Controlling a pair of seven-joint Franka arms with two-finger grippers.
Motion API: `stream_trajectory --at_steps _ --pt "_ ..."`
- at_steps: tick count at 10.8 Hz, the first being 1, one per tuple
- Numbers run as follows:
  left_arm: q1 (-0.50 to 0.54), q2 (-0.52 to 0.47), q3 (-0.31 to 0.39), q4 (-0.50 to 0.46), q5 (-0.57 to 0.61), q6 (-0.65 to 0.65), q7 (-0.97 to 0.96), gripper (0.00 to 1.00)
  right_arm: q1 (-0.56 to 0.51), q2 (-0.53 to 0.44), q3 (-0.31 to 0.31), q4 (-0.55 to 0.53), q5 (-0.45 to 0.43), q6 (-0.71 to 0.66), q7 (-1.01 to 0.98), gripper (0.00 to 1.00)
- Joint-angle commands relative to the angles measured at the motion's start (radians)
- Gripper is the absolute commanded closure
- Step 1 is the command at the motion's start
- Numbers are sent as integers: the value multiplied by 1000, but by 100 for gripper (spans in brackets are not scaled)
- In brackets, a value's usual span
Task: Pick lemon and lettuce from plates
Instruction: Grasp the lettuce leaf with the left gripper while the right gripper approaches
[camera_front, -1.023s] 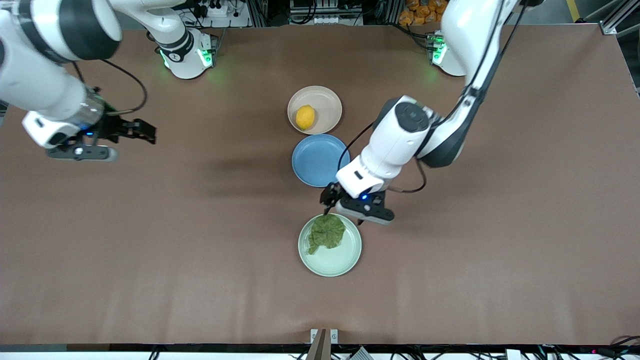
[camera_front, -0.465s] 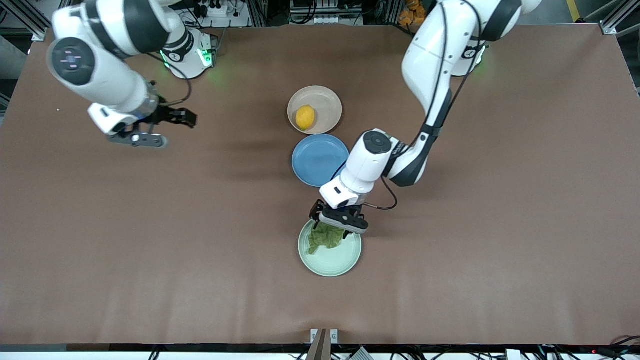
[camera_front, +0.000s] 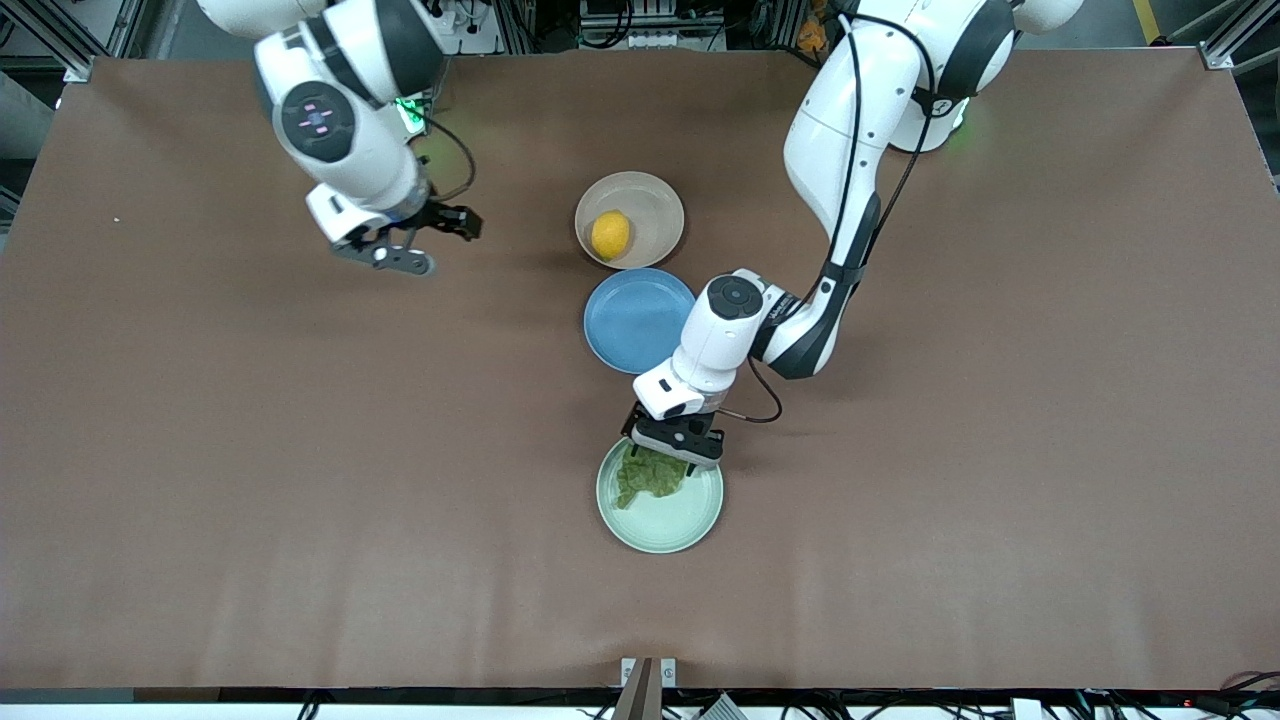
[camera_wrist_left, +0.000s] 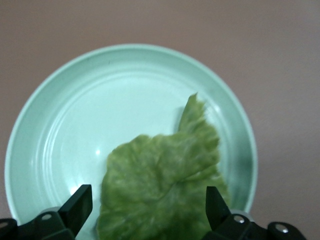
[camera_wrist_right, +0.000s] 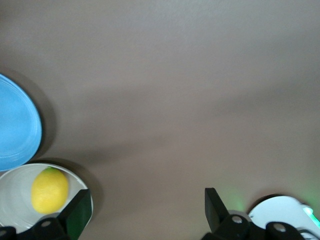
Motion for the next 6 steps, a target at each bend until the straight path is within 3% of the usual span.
stream_trajectory --at_steps 1,2,3,5,6 --pt "-10 57 19 39 22 9 8 0 82 -17 -8 -53 98 68 99 0" --pt "-10 63 19 39 22 8 8 0 99 -16 -8 -67 143 97 99 0" --pt "-10 63 18 39 27 8 10 9 138 -10 -8 -88 148 146 120 0" --pt "-7 63 18 37 56 6 8 42 230 48 -8 -127 148 282 194 0" --pt "-7 63 18 34 58 6 8 63 278 93 -8 -138 148 366 239 0"
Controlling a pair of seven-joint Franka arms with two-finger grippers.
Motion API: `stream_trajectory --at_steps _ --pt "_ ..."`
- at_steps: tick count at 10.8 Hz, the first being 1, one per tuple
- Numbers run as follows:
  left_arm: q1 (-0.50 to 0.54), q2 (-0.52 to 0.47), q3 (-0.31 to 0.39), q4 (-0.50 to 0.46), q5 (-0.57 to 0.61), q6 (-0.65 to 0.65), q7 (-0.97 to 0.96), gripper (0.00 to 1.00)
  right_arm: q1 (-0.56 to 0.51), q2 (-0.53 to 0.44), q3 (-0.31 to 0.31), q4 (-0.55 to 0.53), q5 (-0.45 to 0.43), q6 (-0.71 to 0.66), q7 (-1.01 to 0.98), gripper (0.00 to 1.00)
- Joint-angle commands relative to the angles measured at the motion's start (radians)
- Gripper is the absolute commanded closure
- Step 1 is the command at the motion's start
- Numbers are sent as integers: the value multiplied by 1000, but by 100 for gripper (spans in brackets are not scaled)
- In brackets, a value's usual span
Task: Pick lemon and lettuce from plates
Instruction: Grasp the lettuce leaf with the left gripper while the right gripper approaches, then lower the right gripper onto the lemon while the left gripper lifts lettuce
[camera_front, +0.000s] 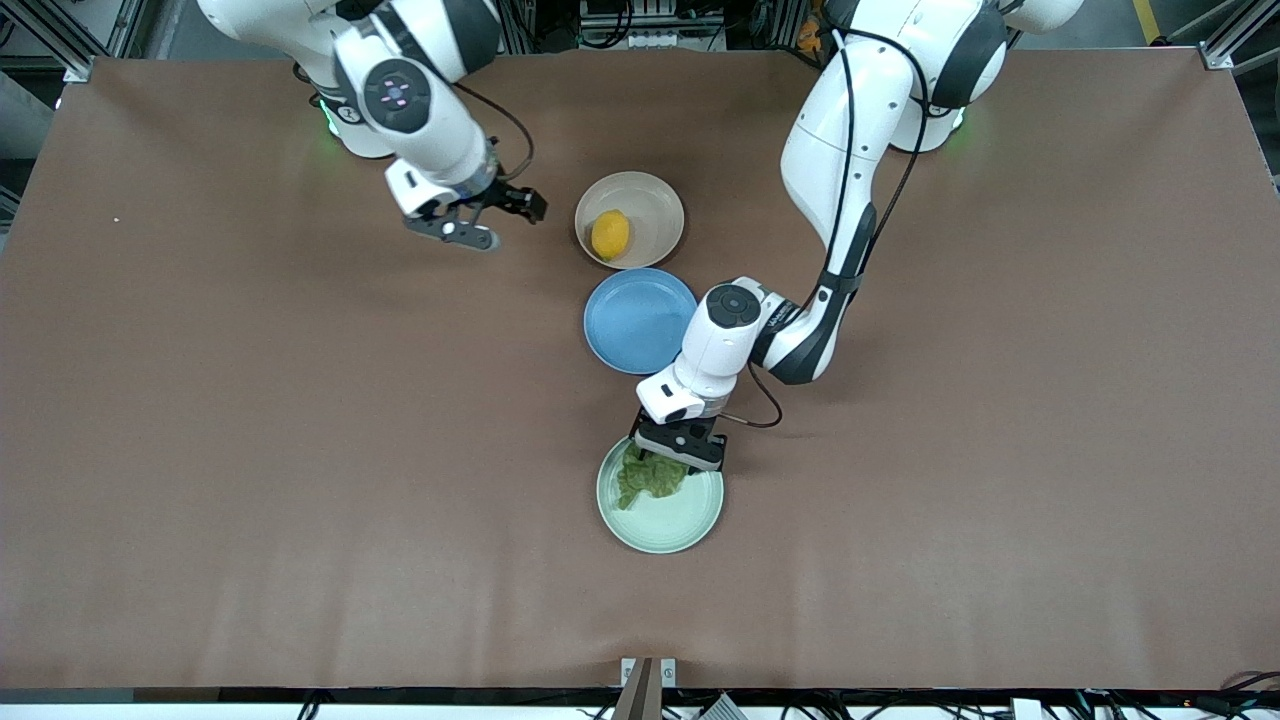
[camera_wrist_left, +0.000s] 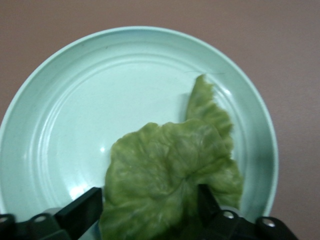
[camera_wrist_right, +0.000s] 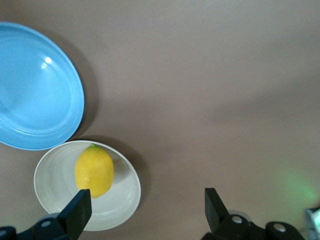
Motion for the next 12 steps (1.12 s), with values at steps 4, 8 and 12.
stream_trajectory --at_steps 4,8,12 --pt "-3 12 11 14 30 -5 -6 100 186 205 -8 -37 19 333 135 0" --pt "0 -32 11 15 21 -10 -15 100 244 288 -8 -34 19 429 202 0" --pt "-3 -120 8 17 -3 -133 -76 100 289 377 -8 -32 22 576 205 0"
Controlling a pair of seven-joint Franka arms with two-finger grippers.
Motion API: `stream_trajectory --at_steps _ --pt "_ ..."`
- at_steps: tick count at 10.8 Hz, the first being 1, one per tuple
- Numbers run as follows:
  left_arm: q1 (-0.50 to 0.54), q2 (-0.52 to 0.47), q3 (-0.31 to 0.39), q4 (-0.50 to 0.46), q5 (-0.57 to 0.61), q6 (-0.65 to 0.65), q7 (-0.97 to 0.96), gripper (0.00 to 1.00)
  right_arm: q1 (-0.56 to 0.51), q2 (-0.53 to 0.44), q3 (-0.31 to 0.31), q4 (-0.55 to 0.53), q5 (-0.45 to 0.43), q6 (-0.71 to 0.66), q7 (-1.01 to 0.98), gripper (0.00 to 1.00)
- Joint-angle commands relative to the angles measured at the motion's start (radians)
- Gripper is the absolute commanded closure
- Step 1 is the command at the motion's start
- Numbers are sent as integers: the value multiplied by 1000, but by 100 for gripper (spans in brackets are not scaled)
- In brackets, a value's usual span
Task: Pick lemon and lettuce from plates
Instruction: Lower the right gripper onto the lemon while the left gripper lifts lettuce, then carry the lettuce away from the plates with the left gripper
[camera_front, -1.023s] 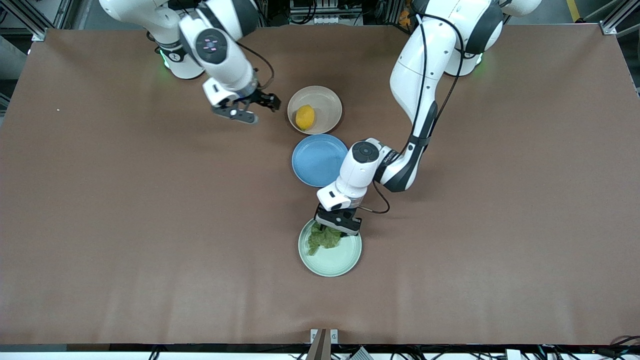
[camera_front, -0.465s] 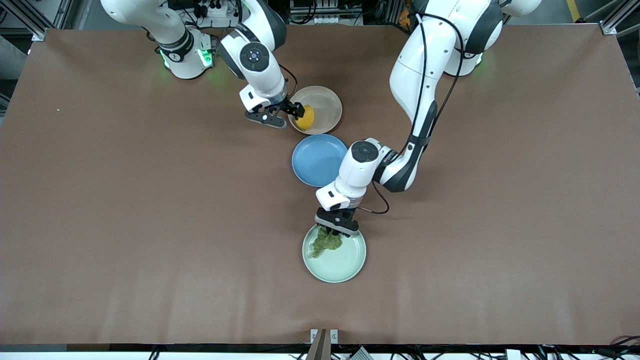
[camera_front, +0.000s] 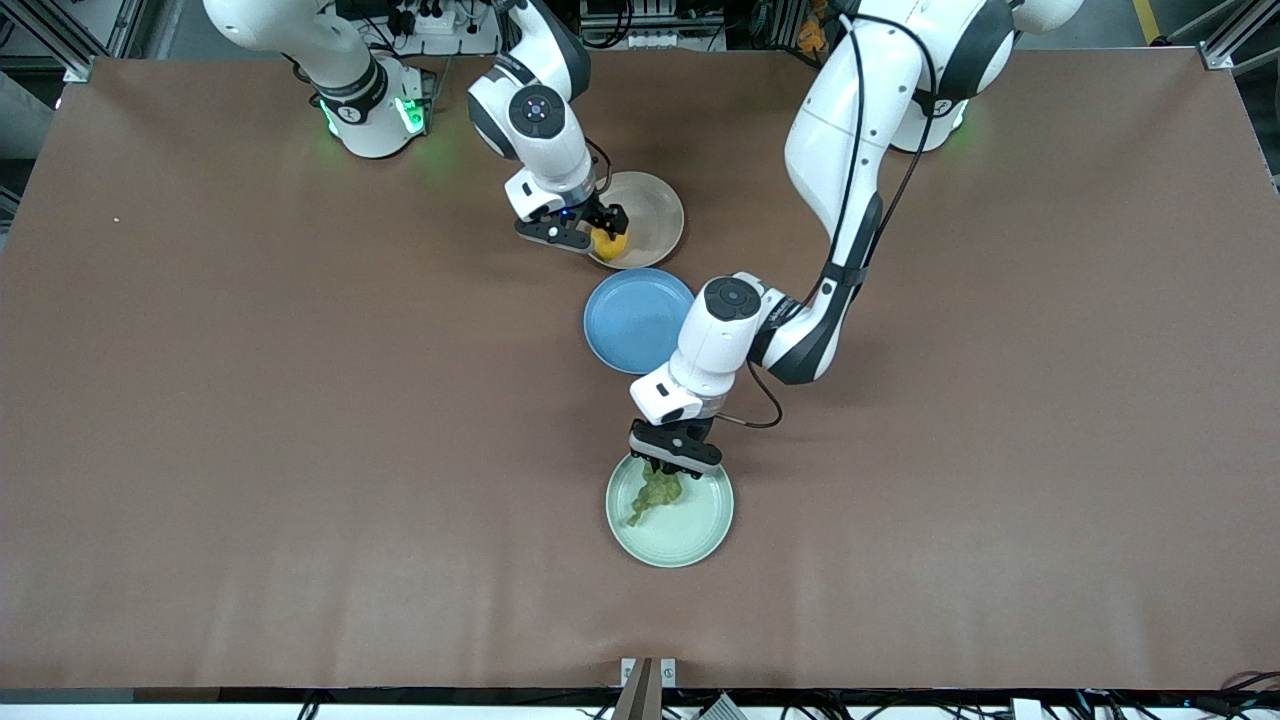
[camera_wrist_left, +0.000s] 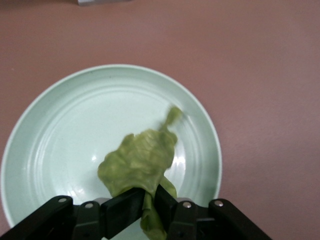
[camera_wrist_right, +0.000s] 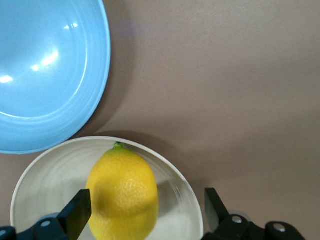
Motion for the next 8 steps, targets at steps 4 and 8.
stream_trajectory --at_steps 4,8 --pt "123 -293 -28 -31 -35 -404 -16 100 54 68 -8 13 17 89 52 0" --pt "474 -442 -180 -56 -105 -739 259 100 77 82 -9 16 15 109 63 94"
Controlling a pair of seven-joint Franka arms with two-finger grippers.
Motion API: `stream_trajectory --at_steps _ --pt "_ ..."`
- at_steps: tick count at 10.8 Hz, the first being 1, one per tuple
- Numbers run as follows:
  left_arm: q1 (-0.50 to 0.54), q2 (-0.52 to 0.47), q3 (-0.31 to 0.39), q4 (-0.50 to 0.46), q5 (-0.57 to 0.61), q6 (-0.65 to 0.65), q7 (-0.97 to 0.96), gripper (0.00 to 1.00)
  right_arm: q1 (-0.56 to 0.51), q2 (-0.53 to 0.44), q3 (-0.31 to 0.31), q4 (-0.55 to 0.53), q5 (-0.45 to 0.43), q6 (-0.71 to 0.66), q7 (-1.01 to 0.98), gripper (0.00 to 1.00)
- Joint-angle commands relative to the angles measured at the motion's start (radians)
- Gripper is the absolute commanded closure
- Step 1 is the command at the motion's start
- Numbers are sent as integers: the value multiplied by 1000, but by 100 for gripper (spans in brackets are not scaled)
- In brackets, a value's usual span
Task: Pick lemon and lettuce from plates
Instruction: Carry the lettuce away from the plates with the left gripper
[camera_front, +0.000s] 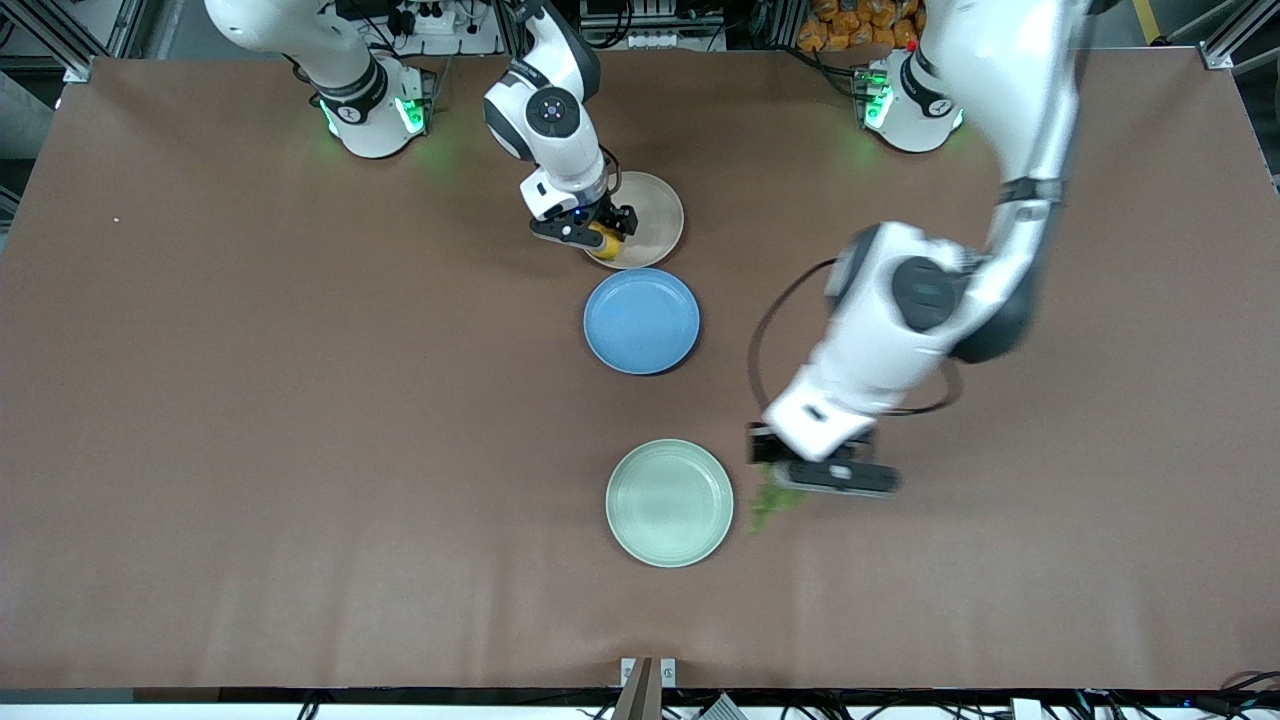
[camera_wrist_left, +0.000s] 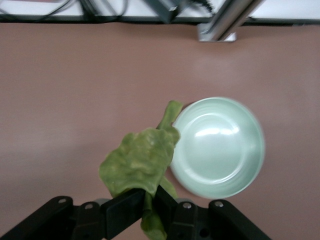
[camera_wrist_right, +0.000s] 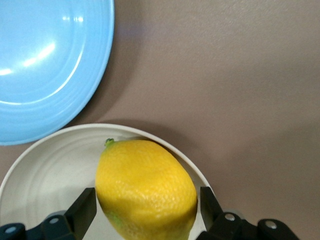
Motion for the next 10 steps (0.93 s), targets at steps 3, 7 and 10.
stream_trajectory --at_steps 3,7,10 --pt "298 -78 -72 -101 -29 -256 374 100 24 13 -9 12 12 37 23 100" --pt "392 23 -68 -169 26 -161 499 100 -12 -53 -20 40 12 -12 14 100" --pt "413 103 -69 -200 31 -35 494 100 -110 -78 -21 161 3 -225 -32 100"
